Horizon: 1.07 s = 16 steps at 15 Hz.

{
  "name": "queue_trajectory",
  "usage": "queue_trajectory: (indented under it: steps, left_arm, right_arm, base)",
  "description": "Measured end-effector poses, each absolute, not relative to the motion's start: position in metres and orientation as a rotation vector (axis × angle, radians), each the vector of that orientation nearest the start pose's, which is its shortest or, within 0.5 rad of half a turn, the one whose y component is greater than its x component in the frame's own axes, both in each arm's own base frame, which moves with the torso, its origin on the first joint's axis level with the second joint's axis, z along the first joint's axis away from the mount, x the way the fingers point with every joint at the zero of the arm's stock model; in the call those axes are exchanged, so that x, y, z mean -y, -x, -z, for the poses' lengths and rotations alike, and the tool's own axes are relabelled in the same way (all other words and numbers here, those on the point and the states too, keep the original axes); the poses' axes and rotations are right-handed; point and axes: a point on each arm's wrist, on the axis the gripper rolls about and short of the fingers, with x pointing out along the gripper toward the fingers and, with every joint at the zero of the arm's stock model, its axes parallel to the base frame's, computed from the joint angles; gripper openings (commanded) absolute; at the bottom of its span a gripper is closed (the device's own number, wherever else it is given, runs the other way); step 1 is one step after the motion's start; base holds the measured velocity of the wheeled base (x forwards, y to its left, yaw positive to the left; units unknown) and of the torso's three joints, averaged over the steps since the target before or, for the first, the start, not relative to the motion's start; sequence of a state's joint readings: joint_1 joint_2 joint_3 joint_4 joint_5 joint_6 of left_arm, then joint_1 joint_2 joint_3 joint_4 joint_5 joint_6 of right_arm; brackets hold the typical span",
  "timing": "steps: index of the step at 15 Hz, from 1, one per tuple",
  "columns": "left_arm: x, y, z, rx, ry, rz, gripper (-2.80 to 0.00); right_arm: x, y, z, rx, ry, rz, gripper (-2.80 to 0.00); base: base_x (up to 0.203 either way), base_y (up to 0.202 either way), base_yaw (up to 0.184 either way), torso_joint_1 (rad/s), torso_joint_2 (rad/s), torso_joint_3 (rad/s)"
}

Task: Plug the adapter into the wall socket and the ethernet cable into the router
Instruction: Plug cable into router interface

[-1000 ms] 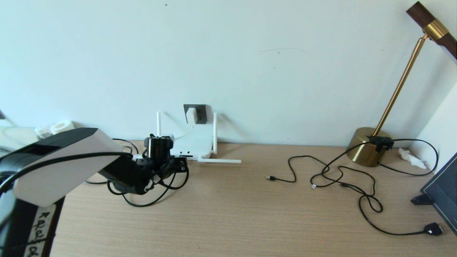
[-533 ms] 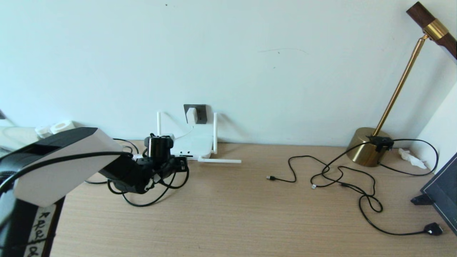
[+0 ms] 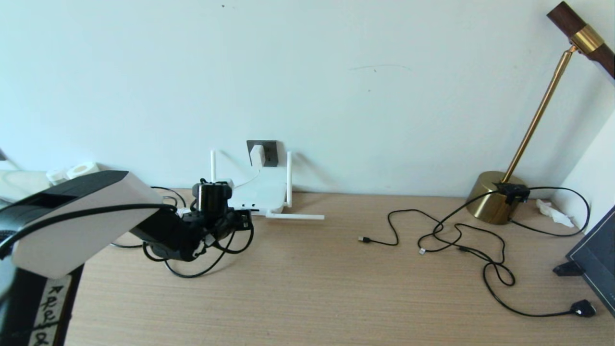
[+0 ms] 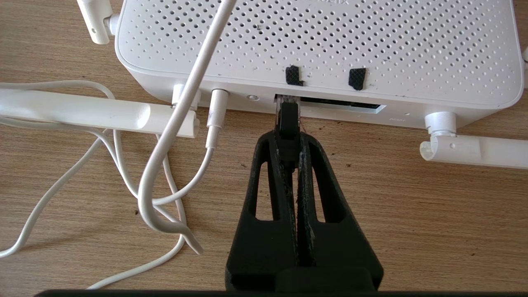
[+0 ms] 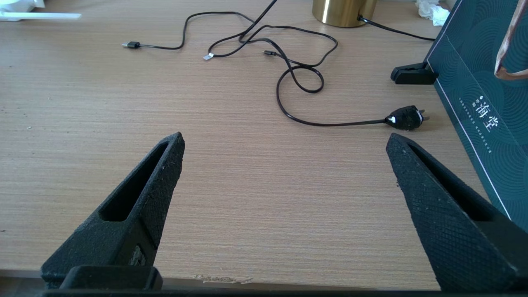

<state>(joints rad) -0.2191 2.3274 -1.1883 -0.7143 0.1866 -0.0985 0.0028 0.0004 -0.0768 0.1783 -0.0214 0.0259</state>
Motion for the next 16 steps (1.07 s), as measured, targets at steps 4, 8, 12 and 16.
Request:
queue_trajectory:
  steps: [4, 8, 12, 16]
  left_arm:
    - [0.0916, -0.43, -0.0479, -0.421, 0.011, 0.011, -2.8]
    - [0.0916, -0.4299, -0.0475, -0.423, 0.01, 0.011, -2.8]
    - [0.0917, -0.4305, -0.0474, -0.424, 0.01, 0.011, -2.8]
    - [0.0918, -0.4323, -0.0461, -0.426, 0.009, 0.009, -2.8]
  right_arm:
    - [0.0006, 0.0296, -0.0783, -0.102, -0.025, 0.02, 0.0]
    - [0.0006, 0.0296, -0.0783, -0.102, -0.025, 0.02, 0.0]
    - [0.0006, 0.0296, -0.0783, -0.102, -0.025, 0.02, 0.0]
    - [0.0006, 0.0296, -0.0783, -0.102, -0.025, 0.02, 0.0]
  base:
    - [0.0, 0.0, 0.0, 0.0, 0.0, 0.0]
    - [0.0, 0.0, 0.0, 0.0, 0.0, 0.0]
    - [0.0, 0.0, 0.0, 0.0, 0.0, 0.0]
    - [0.0, 0.0, 0.0, 0.0, 0.0, 0.0]
